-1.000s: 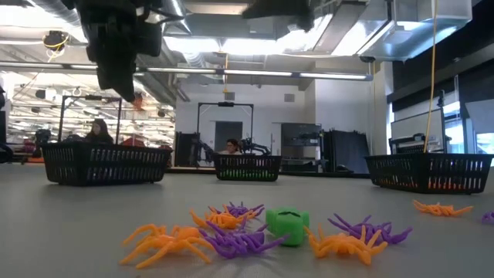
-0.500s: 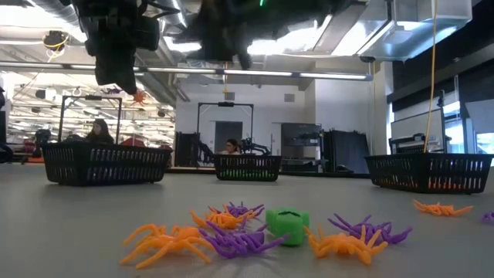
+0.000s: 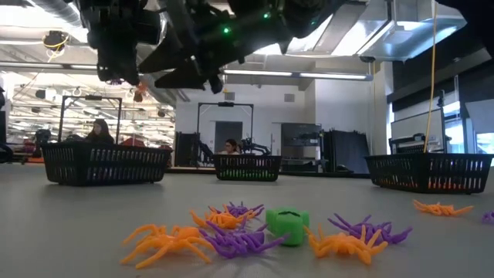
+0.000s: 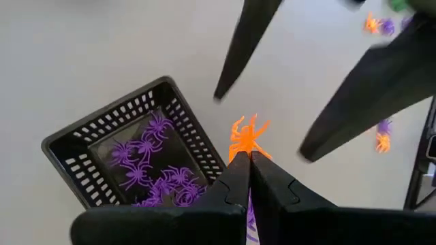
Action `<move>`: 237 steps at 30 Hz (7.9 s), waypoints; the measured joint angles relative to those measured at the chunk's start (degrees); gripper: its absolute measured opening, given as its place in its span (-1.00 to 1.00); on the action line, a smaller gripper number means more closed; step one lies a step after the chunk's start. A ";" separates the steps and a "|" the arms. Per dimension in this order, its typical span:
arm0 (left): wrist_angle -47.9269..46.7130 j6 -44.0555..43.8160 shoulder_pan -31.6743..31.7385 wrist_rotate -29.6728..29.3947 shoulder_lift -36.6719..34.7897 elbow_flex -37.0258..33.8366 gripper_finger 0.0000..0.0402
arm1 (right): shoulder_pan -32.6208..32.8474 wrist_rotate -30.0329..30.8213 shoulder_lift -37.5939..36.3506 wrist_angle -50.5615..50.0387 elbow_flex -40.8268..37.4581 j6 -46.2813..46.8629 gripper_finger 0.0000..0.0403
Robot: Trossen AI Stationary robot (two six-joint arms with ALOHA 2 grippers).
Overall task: Sort Halloween decoration
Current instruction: Put the orange spider toy from the left bin into the right bin, then put the right green skeleton toy into the top bin
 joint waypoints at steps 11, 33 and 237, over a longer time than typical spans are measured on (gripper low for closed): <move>-0.74 0.64 0.00 -0.08 -0.02 2.86 -1.00 | 0.08 0.17 1.99 0.77 1.06 -0.17 0.11; -2.15 1.10 0.00 -0.01 -0.02 2.88 -1.00 | 0.09 -1.04 1.99 1.10 1.02 1.52 -0.82; 35.84 -5.37 -17.09 -30.66 -8.50 -2.67 -0.49 | -28.24 -5.62 -29.19 -9.61 -31.37 38.03 -0.85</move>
